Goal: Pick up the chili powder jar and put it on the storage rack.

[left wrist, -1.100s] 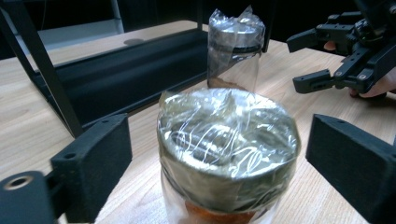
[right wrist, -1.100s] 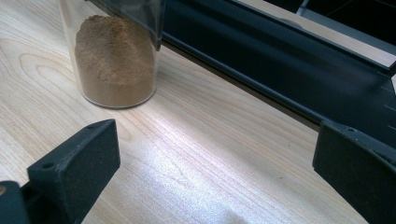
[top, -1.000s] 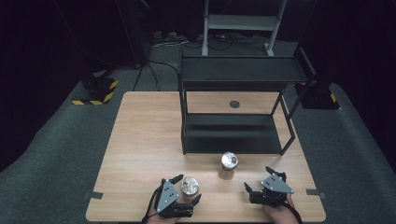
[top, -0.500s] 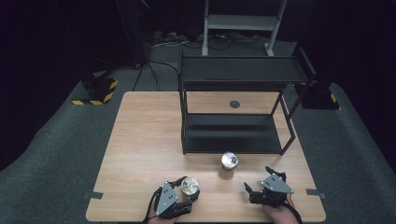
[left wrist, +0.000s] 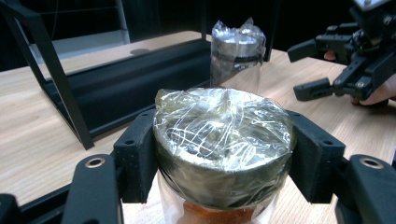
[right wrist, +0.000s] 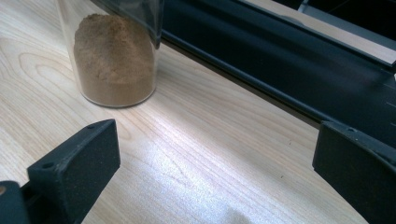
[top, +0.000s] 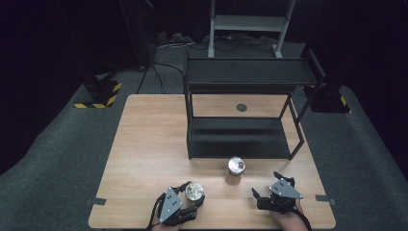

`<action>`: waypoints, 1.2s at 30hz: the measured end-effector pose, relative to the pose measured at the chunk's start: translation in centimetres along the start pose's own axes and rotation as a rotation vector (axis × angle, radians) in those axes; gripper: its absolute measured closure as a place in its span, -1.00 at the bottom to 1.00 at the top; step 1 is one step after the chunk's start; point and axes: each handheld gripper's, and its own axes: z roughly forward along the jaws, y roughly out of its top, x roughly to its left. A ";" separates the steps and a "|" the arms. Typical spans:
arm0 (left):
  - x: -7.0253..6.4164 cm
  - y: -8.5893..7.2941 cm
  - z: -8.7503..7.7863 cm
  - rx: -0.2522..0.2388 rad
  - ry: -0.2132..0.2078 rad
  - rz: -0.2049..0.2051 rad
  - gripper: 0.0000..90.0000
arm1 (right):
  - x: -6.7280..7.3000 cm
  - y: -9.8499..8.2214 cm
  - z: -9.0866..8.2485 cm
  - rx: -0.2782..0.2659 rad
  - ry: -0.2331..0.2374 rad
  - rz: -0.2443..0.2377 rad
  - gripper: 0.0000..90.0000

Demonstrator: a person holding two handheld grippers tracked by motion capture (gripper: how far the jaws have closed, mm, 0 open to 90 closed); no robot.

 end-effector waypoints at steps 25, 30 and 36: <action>1.5 4.1 -0.4 -0.070 0.074 -0.022 -0.23 | -0.4 0.1 0.1 0.007 0.014 0.008 -1.00; 1.8 5.0 0.0 -0.084 0.075 -0.017 -0.23 | -0.5 0.0 0.1 0.004 0.017 0.016 -1.00; 2.3 6.7 0.8 -0.104 0.075 -0.019 -0.23 | -0.6 0.0 0.0 0.000 0.019 0.013 -1.00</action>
